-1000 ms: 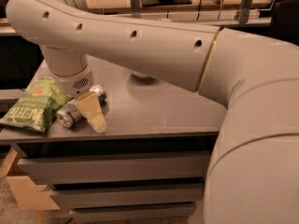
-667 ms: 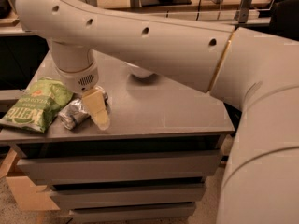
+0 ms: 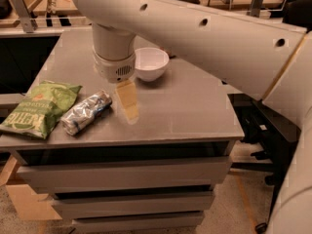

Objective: Move redbull can near green jalapeno chip bag

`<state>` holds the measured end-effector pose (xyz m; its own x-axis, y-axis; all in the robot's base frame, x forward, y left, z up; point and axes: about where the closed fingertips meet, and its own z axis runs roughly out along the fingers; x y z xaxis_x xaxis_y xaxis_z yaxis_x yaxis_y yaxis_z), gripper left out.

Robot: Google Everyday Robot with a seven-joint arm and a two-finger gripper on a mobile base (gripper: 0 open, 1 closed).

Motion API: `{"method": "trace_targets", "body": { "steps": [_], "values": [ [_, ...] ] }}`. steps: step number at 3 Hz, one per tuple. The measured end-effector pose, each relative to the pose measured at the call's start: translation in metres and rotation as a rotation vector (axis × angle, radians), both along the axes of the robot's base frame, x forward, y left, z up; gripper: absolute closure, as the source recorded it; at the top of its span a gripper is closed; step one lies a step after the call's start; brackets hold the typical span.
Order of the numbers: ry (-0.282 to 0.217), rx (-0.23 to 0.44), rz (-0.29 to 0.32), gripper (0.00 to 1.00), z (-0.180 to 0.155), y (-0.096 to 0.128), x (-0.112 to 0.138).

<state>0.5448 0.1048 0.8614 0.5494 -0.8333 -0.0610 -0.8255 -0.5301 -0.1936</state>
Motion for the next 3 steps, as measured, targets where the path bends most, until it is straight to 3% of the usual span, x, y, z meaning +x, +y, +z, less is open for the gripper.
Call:
{"method": "trace_targets", "body": {
  "steps": [2,3],
  "values": [
    [0.059,0.021,-0.189,0.0,-0.014,-0.092,0.016],
    [0.059,0.022,-0.195,0.0,-0.014,-0.095,0.016]
  ]
}}
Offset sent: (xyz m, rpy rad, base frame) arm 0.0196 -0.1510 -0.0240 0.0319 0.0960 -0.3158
